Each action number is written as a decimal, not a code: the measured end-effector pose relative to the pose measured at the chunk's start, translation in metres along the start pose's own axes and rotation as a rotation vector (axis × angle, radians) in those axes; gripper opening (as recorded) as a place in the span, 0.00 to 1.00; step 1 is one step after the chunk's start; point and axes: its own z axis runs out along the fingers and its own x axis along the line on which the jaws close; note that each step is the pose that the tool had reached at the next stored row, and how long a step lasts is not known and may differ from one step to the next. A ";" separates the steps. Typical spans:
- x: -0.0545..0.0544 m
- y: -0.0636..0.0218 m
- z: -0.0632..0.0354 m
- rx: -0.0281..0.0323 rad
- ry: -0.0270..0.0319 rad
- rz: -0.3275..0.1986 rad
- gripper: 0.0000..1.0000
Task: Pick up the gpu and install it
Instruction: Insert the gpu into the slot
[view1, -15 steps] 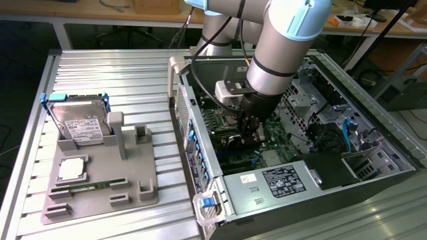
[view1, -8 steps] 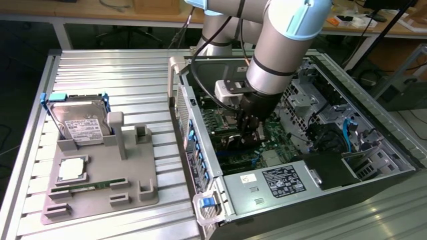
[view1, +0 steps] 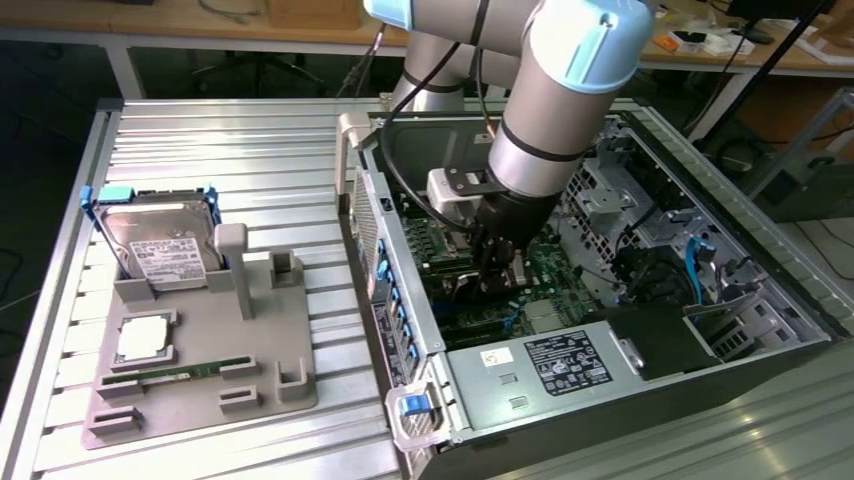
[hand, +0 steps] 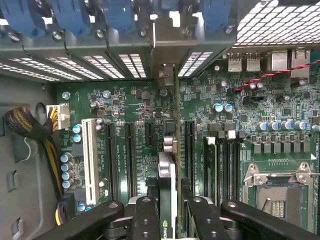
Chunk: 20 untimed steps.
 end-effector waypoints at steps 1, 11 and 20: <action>0.000 0.0000 0.0002 -0.0001 0.0002 0.000 0.27; 0.000 0.0000 0.0005 0.0001 -0.0002 0.000 0.27; 0.000 0.0008 0.0055 -0.0001 0.0004 0.000 0.27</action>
